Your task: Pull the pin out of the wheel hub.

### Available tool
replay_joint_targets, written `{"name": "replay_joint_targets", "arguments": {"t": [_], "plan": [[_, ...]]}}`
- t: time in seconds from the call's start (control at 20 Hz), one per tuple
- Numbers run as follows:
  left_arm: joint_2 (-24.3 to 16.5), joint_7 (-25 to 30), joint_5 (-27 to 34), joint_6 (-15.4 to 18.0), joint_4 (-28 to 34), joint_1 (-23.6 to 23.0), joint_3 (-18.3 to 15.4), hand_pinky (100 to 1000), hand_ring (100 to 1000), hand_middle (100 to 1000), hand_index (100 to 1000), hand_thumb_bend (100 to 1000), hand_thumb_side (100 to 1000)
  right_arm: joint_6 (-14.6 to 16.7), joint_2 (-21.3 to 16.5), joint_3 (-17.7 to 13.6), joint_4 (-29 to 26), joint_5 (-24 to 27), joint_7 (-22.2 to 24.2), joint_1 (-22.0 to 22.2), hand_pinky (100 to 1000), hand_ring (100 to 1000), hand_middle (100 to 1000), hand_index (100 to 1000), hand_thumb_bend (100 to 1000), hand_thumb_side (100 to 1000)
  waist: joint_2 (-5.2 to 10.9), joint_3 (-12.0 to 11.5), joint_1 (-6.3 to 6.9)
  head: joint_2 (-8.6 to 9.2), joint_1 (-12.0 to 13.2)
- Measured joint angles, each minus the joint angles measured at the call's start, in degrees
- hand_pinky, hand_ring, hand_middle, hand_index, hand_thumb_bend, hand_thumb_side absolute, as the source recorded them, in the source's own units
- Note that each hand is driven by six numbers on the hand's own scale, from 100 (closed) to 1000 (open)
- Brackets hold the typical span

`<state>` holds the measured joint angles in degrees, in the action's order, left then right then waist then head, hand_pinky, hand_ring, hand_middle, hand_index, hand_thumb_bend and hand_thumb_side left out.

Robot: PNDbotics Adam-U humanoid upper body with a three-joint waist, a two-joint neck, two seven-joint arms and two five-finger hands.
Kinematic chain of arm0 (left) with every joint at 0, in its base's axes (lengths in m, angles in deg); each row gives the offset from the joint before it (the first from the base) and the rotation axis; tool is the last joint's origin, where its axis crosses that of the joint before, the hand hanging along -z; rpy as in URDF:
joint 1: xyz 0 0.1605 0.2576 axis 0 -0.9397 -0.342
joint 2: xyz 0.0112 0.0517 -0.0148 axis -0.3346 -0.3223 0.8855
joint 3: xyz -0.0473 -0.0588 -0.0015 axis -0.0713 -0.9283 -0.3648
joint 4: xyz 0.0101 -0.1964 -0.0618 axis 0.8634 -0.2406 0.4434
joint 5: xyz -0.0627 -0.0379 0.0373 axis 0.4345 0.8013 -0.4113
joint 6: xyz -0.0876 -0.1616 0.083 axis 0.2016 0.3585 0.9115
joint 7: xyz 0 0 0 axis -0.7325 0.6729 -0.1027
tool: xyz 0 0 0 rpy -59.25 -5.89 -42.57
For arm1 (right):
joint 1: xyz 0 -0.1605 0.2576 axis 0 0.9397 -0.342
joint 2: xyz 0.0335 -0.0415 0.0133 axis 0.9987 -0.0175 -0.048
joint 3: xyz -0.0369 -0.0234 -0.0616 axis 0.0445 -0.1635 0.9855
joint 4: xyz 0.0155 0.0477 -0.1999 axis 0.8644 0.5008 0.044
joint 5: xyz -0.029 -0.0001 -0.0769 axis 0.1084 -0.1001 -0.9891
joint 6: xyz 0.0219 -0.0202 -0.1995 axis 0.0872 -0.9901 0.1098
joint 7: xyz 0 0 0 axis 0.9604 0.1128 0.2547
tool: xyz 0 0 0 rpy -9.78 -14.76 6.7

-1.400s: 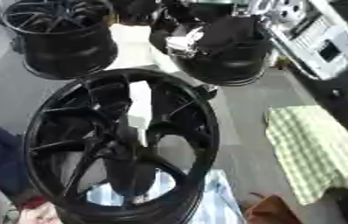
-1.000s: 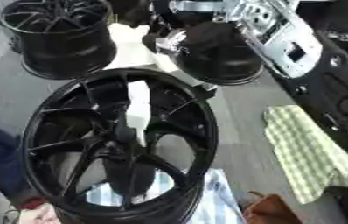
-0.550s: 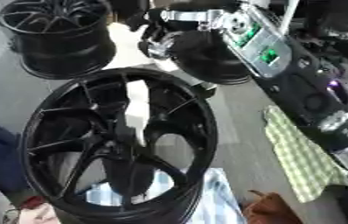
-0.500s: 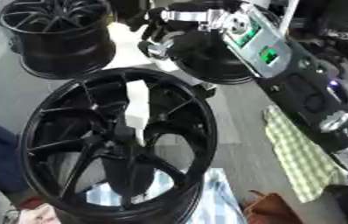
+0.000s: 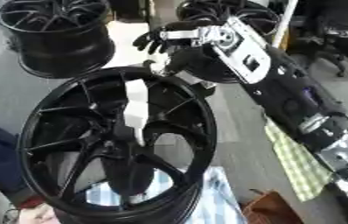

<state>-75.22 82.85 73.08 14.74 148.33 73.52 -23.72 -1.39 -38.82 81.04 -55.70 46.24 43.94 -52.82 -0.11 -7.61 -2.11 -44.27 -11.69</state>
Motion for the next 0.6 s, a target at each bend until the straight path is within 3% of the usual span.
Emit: {"name": "replay_joint_targets", "arguments": {"t": [0.6], "plan": [[0.49,0.55,0.16,-0.05,0.00,0.51,0.36,689,1000,659,808,100,842,1.77,2.22,-0.31,3.78,-2.15,-0.72,0.03,849,860,857,964,100,550,-0.47,-0.95,0.25,0.00,-1.20]]}}
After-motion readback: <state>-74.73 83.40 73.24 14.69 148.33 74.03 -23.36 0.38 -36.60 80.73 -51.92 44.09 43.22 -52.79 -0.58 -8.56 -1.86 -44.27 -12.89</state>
